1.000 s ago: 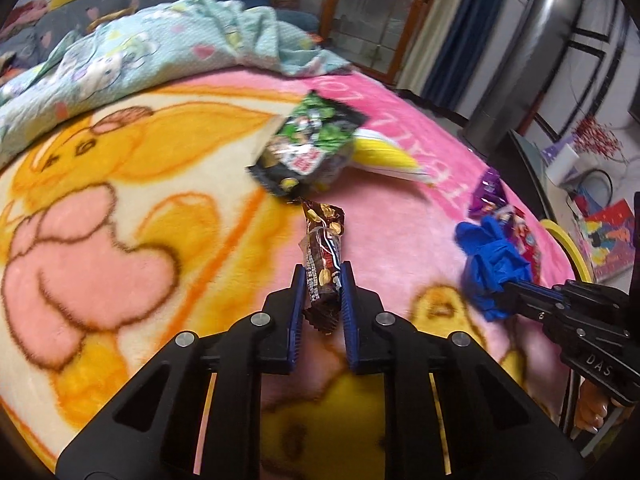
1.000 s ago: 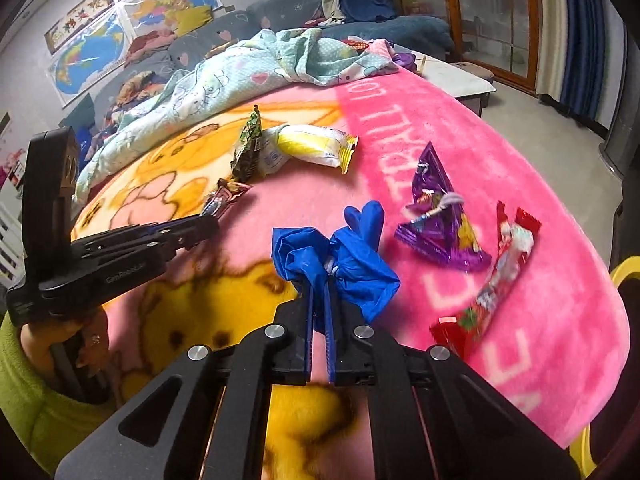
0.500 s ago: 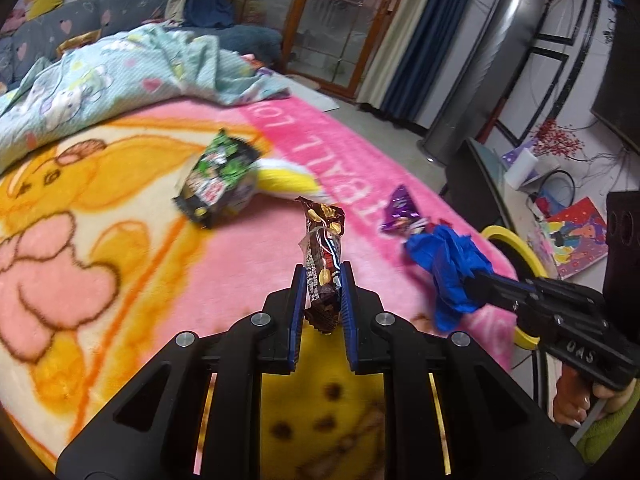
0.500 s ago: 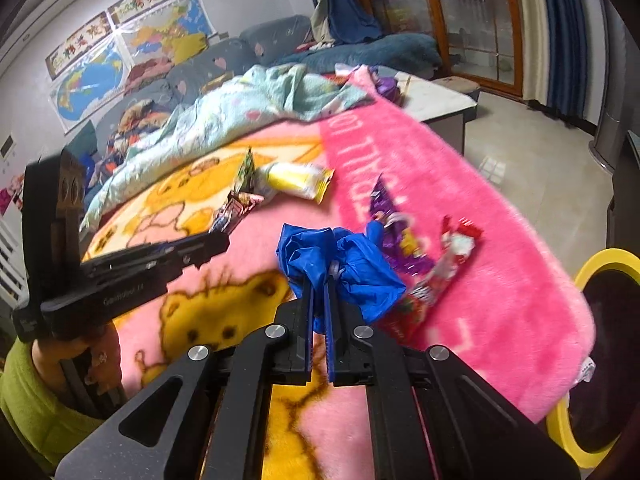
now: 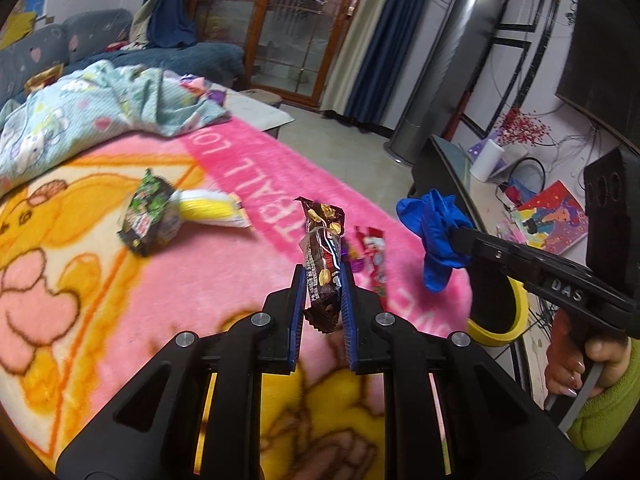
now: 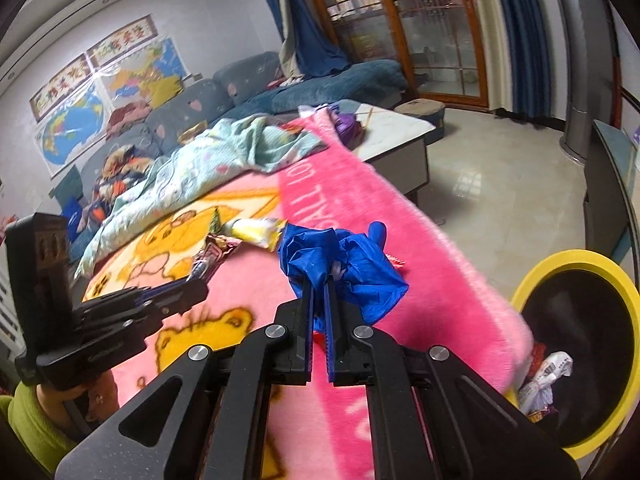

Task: Collect trash
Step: 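Carry the chocolate wrapper and blue bag over the yellow bin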

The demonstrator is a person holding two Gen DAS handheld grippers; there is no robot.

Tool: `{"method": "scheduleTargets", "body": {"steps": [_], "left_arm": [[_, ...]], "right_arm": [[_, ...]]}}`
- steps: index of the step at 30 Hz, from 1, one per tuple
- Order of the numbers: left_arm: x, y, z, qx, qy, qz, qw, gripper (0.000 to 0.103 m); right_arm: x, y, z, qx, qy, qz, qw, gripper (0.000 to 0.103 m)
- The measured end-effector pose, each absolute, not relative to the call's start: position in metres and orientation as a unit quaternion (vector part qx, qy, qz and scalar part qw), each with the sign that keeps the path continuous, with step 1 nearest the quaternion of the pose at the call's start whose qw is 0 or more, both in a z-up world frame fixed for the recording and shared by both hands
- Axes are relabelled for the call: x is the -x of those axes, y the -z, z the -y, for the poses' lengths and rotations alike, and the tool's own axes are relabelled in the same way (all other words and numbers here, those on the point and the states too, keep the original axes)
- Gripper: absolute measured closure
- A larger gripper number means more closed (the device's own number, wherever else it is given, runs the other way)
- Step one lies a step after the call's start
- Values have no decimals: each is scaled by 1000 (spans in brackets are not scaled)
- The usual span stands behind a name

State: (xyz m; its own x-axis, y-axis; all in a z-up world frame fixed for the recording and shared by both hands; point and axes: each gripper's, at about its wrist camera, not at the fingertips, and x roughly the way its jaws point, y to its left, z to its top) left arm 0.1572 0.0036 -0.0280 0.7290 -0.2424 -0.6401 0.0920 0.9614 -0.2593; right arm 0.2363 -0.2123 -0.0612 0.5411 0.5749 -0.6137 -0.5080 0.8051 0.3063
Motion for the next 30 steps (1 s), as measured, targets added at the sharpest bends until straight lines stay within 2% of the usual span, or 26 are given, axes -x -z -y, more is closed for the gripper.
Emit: {"method": "scheduleTargets", "body": {"steps": [30], "left_arm": [[-160, 21, 107, 46, 196, -338, 920, 92]], "right_arm": [[-256, 61, 336, -149, -187, -352, 905, 98]]}}
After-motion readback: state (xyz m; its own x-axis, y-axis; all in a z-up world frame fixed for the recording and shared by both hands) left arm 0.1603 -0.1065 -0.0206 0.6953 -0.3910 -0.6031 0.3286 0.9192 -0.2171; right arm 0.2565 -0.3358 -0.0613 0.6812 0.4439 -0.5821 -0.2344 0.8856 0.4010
